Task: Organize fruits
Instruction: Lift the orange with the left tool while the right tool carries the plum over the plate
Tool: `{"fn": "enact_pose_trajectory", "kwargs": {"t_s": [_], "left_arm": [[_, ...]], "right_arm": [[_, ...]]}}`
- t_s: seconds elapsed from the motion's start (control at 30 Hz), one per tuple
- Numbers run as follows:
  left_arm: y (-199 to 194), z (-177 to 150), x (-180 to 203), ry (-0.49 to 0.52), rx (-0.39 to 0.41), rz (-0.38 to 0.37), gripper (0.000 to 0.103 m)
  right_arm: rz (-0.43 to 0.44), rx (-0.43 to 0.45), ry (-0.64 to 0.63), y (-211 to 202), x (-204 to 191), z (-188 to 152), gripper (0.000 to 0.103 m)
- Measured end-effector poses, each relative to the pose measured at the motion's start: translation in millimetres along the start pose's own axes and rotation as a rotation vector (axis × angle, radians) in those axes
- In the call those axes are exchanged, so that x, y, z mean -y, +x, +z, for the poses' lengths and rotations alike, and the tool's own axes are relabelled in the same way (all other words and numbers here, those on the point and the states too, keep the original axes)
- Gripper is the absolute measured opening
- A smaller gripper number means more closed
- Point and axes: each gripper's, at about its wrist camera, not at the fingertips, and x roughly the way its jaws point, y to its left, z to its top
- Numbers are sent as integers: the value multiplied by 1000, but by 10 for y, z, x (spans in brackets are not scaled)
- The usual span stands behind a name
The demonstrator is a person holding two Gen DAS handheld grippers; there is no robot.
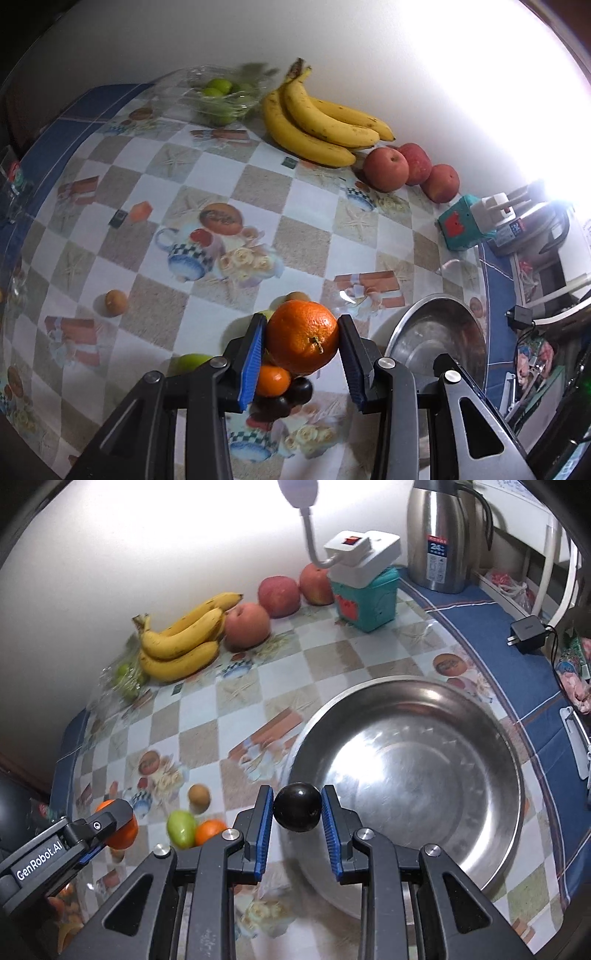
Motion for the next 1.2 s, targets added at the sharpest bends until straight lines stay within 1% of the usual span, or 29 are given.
{"fn": "enact_pose_trajectory", "kwargs": {"t_s": [0.1,0.27,0.4,0.5,0.73,0.87,1.0,1.13,1.2], "left_arm": [[71,5,159,31,-3,-11,41],[152,-31,347,67,-3,-26,41],[208,-93,466,87,-19,-62,41],[252,-171,601,125,-18,-62,41],[348,-332,822,192,-33,-81,41],[418,-470,1023,261,-42,-93,41],[531,-583,1177,310,-57,-94,42],[614,-629,1245,334,-64,-88,42],[650,-643,1264,344,-66,-83,42]], "right_arm": [[-25,11,8,1,71,35,28],[-32,18,27,-21,226,68,28],[-43,17,86,-28,437,97,28],[-64,26,108,-59,568,113,28],[-134,52,170,-148,908,137,28],[-195,64,223,-184,1138,146,28],[-237,61,239,-134,1280,156,28],[-293,57,258,-96,1387,141,28],[-298,52,265,-79,1424,140,28]]}}
